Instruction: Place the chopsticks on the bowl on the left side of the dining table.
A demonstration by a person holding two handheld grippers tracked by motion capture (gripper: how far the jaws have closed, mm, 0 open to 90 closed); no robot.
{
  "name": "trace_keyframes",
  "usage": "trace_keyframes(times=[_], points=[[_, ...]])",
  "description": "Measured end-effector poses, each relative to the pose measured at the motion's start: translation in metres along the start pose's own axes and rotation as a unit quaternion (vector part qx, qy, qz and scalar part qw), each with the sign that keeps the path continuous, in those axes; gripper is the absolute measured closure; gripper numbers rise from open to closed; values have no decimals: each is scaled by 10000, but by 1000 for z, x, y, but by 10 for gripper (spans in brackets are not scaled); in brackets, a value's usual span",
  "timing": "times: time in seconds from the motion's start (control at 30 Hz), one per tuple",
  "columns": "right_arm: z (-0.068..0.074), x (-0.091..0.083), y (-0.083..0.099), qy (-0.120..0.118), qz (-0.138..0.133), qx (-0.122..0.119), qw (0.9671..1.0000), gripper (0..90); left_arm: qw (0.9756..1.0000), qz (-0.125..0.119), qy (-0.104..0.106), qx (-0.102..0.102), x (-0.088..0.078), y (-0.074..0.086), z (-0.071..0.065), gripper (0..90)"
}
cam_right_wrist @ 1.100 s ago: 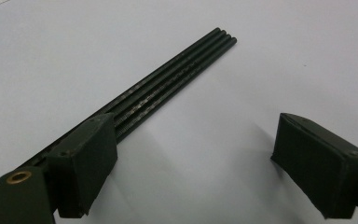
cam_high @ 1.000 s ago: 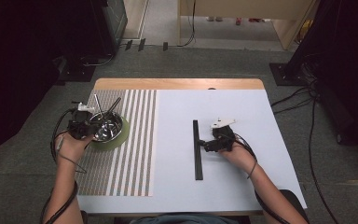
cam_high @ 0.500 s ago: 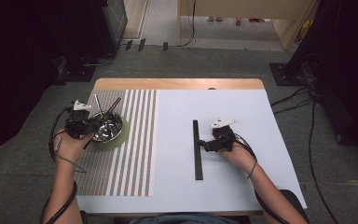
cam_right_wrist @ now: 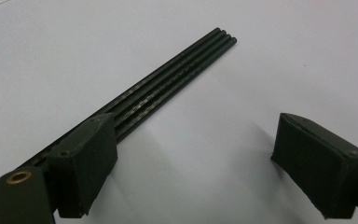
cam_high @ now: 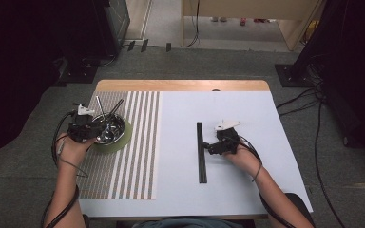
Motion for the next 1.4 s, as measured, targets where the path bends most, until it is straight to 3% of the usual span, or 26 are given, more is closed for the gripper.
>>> trace_keyframes(times=[0.4, 0.6, 0.9, 1.1, 1.4], points=[[0, 0, 0, 0, 0, 0, 10000, 135, 9998, 163, 41, -62, 5, 3, 1, 745], [0, 0, 0, -1, 0, 1, 10000, 135, 9997, 121, 204, -87, 6, 5, 2, 801], [0, 0, 0, -1, 0, 1, 10000, 135, 9989, 167, 402, 196, 5, 4, -4, 807], [0, 0, 0, 0, 0, 2, 10000, 135, 9979, 189, 546, 281, 5, 4, -10, 807], [0, 0, 0, 0, 0, 1, 10000, 135, 9955, 227, 770, 497, 4, 4, -19, 807]])
Point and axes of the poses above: each handheld gripper's, and its own axes: x roughly forward along the jaws, y roughly out of its underside, z roughly to its left, the point moved 5 cm from there along x, roughly forward along the jaws
